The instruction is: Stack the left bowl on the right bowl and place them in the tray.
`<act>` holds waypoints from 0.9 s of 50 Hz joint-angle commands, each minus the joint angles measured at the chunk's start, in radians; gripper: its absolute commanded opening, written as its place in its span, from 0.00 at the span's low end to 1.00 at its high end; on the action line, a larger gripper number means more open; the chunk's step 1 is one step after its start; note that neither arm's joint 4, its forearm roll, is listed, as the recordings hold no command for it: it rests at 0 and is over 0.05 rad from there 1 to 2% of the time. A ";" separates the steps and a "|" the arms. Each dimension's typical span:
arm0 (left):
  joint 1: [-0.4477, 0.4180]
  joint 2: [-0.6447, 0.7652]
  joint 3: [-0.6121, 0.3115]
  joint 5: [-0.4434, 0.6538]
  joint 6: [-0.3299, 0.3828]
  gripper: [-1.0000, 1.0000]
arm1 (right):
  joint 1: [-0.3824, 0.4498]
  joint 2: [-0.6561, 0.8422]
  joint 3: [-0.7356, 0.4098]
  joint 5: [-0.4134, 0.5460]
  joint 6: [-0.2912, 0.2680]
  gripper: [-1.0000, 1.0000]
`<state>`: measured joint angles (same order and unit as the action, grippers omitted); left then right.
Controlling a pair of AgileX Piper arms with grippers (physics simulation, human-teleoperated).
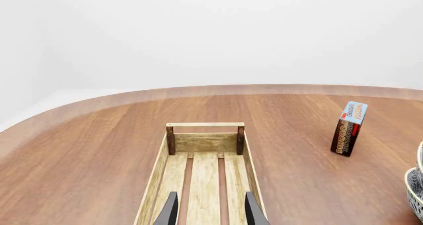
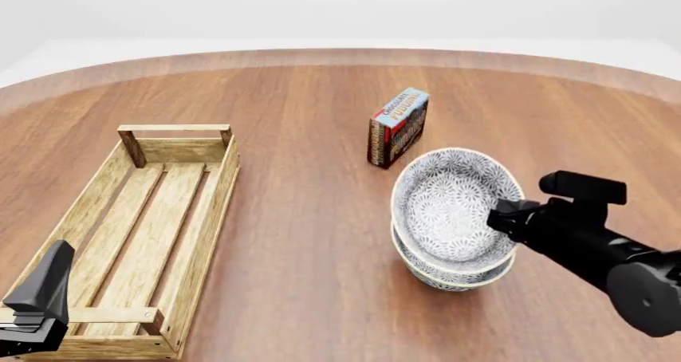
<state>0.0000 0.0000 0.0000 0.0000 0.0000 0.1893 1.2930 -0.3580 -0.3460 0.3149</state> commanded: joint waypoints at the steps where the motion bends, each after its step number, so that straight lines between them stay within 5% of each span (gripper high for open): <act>1: 0.000 0.000 0.000 0.000 0.000 1.00 | -0.001 0.023 0.012 -0.034 0.011 0.00; 17: 0.000 0.000 0.000 0.000 0.000 1.00 | -0.018 0.046 0.012 -0.046 -0.022 0.00; 18: 0.000 0.000 0.000 0.000 0.000 1.00 | -0.011 0.044 0.016 -0.049 -0.021 1.00; 45: 0.000 0.000 0.000 0.000 0.000 1.00 | -0.016 0.018 0.015 -0.019 -0.040 1.00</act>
<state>0.0000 0.0000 0.0000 0.0000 0.0000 0.1831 1.3290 -0.3367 -0.3944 0.2891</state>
